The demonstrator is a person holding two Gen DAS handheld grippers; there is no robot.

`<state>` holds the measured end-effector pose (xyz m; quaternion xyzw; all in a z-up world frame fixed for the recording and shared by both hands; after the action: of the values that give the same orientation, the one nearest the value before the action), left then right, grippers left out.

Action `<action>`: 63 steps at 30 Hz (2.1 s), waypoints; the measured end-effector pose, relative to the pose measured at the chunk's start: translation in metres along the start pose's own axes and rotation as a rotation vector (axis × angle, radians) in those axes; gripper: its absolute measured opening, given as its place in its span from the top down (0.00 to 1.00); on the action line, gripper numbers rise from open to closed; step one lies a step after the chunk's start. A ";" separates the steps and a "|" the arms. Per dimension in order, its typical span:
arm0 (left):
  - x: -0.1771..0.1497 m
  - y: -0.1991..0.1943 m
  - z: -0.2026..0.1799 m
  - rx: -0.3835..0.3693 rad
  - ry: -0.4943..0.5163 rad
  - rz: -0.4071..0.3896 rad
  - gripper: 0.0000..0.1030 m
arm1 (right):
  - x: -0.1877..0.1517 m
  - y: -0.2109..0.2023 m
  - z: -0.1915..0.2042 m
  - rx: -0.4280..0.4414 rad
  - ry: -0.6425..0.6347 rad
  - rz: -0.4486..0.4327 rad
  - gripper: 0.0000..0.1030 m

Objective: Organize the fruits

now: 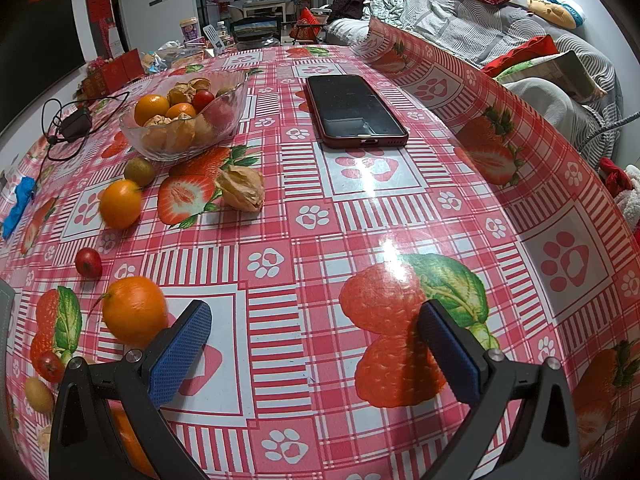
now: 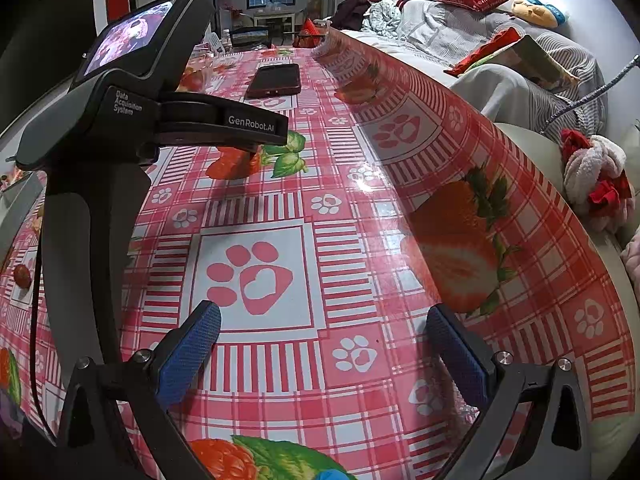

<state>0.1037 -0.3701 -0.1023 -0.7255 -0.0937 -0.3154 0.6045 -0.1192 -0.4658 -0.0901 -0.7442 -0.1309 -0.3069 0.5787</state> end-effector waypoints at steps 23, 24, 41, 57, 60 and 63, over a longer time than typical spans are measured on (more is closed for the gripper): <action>0.000 0.000 0.000 0.000 0.000 0.000 0.00 | -0.001 0.000 0.001 0.004 -0.002 -0.013 0.00; 0.001 0.000 0.000 0.000 0.000 0.000 0.00 | -0.001 0.000 0.001 0.004 -0.002 -0.014 0.00; -0.003 -0.006 0.007 -0.033 0.045 0.090 0.00 | -0.001 0.000 0.001 0.007 -0.005 -0.016 0.00; -0.071 -0.124 0.166 0.008 -0.016 -0.056 0.00 | -0.002 -0.001 0.001 -0.003 0.005 -0.026 0.00; -0.085 -0.117 0.198 0.053 -0.066 -0.017 0.00 | -0.002 -0.001 0.002 -0.013 0.016 -0.022 0.00; -0.092 -0.108 0.217 0.059 -0.107 0.014 0.00 | 0.000 0.000 0.003 -0.017 0.024 0.000 0.00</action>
<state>0.0502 -0.1176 -0.0818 -0.7238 -0.1300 -0.2689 0.6220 -0.1185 -0.4626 -0.0907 -0.7452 -0.1211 -0.3170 0.5740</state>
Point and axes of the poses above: each gripper's, at about its wrist camera, not at the fingertips, and y roughly the way its jaws point, z to its left, x to its top, the point moved 2 cm from there along y, roughly the way its jaws point, and after that the axes turned 7 degrees about -y, right-handed, at the moved point
